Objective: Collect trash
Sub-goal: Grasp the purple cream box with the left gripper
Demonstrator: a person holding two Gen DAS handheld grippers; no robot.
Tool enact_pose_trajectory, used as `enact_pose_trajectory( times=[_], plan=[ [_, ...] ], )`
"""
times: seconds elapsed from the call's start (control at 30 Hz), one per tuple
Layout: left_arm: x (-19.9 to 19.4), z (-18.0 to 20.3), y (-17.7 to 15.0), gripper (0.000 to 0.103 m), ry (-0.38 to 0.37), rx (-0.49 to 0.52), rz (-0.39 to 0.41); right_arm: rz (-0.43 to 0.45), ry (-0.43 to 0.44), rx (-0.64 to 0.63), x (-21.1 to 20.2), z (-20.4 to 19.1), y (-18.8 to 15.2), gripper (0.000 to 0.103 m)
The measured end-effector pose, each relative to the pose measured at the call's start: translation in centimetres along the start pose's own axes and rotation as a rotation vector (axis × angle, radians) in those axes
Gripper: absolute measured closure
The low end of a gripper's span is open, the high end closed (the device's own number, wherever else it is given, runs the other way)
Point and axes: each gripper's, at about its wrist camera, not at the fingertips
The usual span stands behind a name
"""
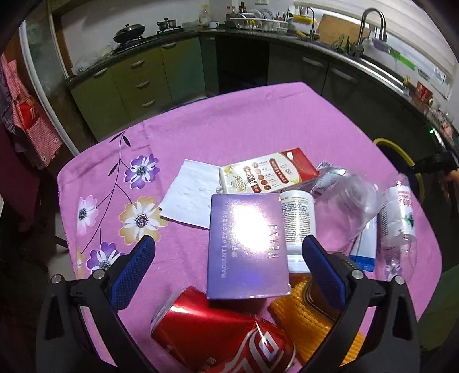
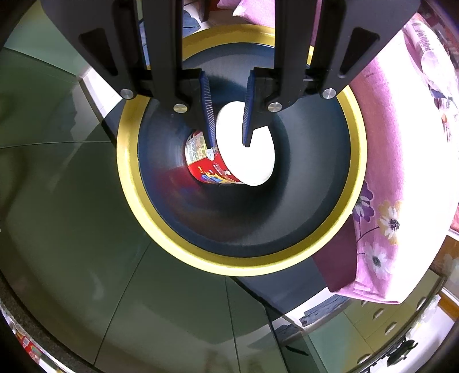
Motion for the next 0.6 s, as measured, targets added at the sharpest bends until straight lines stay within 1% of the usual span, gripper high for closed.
enact_pose_trajectory(
  times=[0.07, 0.1, 0.13, 0.2, 0.33, 0.37, 0.4, 0.47, 0.6],
  plan=[
    [0.4, -0.1, 0.1, 0.014, 0.006, 0.000, -0.012, -0.001, 0.002, -0.001, 0.0, 0.0, 0.0, 0.083],
    [0.6, -0.1, 0.1, 0.026, 0.003, -0.008, -0.026, 0.000, 0.004, -0.001, 0.1, -0.1, -0.1, 0.077],
    [0.9, -0.4, 0.1, 0.034, -0.020, -0.026, -0.047, 0.002, 0.005, -0.002, 0.2, -0.2, -0.2, 0.074],
    [1.4, -0.6, 0.1, 0.038, -0.043, -0.045, -0.077, 0.002, 0.013, -0.007, 0.3, -0.5, -0.4, 0.073],
    [2.5, -0.3, -0.3, 0.039, -0.018, -0.027, -0.113, 0.004, 0.019, -0.021, 0.4, -1.1, -0.9, 0.073],
    [2.6, -0.3, -0.4, 0.042, -0.025, -0.029, -0.113, 0.005, 0.021, -0.024, 0.3, -1.2, -1.0, 0.073],
    [2.6, -0.4, -0.4, 0.051, -0.042, -0.035, -0.114, 0.007, 0.023, -0.025, 0.2, -1.2, -1.1, 0.073],
    [2.3, -0.6, -0.3, 0.051, -0.047, -0.048, -0.098, 0.013, 0.025, -0.026, -0.1, -1.1, -1.4, 0.073],
    [0.5, -0.5, 0.5, 0.051, -0.052, -0.052, -0.031, 0.027, 0.032, -0.023, -0.9, -0.7, -1.8, 0.073]
  ],
)
Point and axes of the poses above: each gripper's, at about its wrist camera, not at the fingertips, and x roughly the way its jaws point, z to its right, y to its top, and after that the axes turned 12 degrees about -y, right-handed
